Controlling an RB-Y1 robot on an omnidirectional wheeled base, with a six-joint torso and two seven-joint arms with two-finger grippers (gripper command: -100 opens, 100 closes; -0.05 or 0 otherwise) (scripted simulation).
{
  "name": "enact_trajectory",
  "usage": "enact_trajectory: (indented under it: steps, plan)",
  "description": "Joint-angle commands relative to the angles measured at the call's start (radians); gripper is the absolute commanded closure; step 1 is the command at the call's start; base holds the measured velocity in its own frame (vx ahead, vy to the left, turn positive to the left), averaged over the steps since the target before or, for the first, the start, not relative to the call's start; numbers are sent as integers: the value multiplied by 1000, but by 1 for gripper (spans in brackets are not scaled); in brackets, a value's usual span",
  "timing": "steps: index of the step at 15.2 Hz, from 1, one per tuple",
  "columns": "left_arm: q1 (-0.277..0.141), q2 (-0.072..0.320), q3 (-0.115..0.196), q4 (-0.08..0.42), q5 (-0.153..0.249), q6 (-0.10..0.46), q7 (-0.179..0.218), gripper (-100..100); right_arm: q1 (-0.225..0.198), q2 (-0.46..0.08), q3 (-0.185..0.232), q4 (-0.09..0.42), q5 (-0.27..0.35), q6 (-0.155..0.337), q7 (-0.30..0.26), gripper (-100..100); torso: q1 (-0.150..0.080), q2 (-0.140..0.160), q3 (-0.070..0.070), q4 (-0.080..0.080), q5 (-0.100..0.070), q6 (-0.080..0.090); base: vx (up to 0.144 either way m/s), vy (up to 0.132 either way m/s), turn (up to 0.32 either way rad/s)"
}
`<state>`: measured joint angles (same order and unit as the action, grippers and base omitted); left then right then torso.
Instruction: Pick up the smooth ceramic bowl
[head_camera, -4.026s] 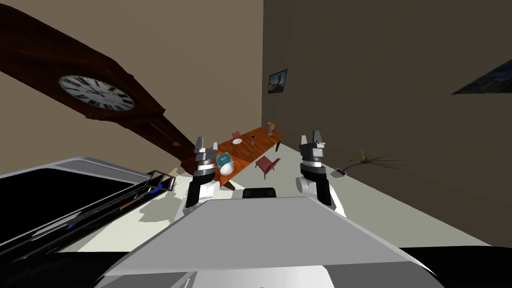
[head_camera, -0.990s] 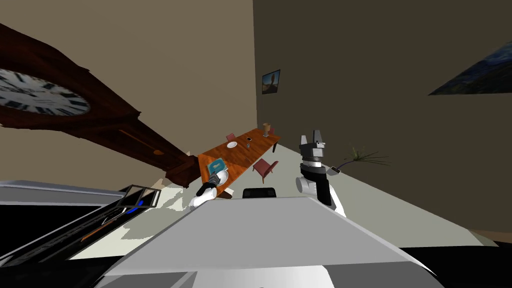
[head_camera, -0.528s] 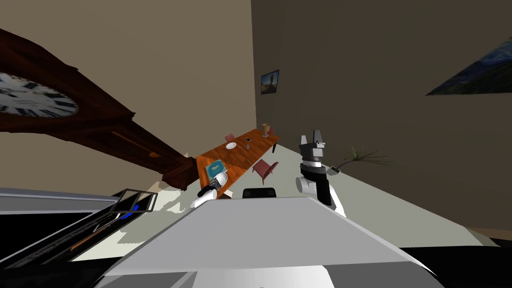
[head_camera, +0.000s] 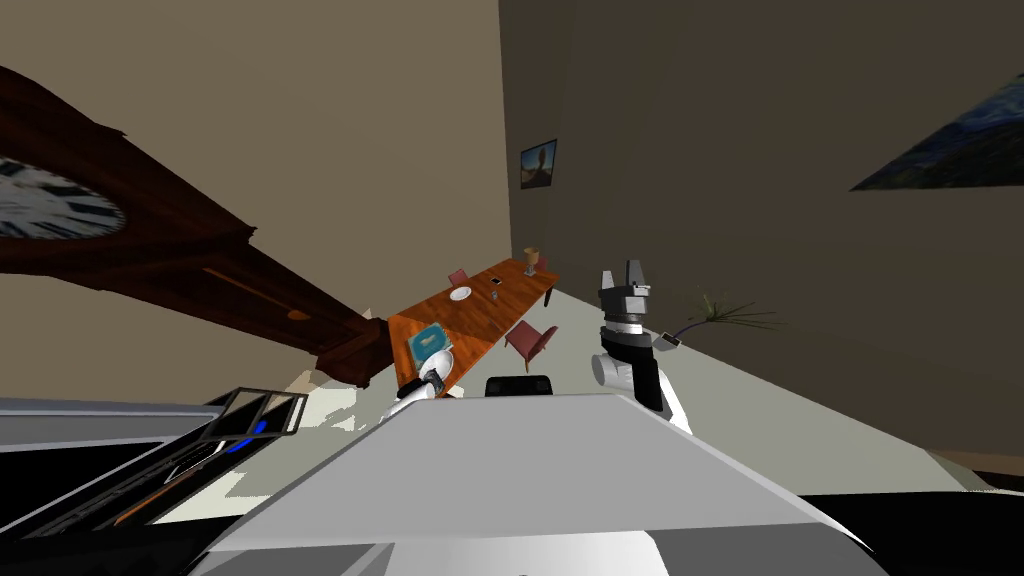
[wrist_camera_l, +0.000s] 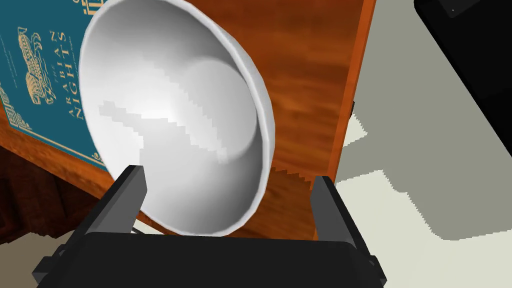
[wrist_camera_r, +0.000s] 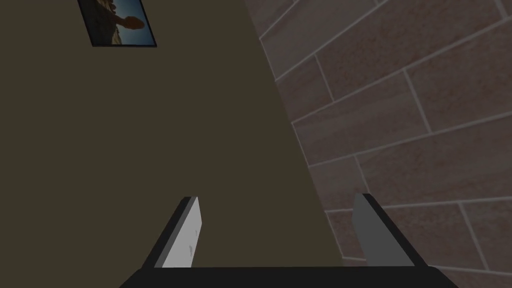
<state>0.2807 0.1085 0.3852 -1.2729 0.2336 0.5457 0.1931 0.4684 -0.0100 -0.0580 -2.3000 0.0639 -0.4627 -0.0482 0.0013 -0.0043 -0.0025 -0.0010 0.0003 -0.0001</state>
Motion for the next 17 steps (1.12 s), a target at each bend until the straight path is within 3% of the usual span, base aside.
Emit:
enact_trajectory:
  steps: [1,4,6,7,11,13,14,15,17]
  plan:
    - [-15,0,10,44,7,17,0,-100,0,0,0,0,0,0,0,0,0,0,0,0,0,0,49,27,-18]
    - [-27,-9,25,85,14,53,1,-100,0,0,0,0,0,0,0,0,1,0,0,0,0,0,60,34,-32]
    - [-19,-10,22,64,11,52,1,-100,0,0,0,0,0,0,0,0,1,0,0,0,0,0,42,26,-15]
    - [-31,-13,17,103,7,24,1,-100,0,0,0,0,0,0,0,0,0,1,0,0,0,0,25,24,34]
    - [-51,-18,6,163,-1,-27,0,-100,0,0,0,0,0,0,0,0,1,2,1,0,0,0,27,36,39]
    - [-58,-20,2,187,-4,-47,-1,-100,0,0,0,0,0,0,0,0,1,2,1,0,0,0,26,38,35]
    - [-53,-19,5,170,-3,-31,0,-100,0,0,0,0,0,0,0,0,1,2,1,0,0,0,13,18,9]
    - [-54,-19,5,173,-3,-35,0,100,0,0,0,0,0,0,0,0,0,3,2,1,0,0,5,7,-1]
    - [-54,-20,5,173,-3,-36,0,100,0,0,0,0,0,0,0,0,-1,4,2,1,0,0,0,0,0]
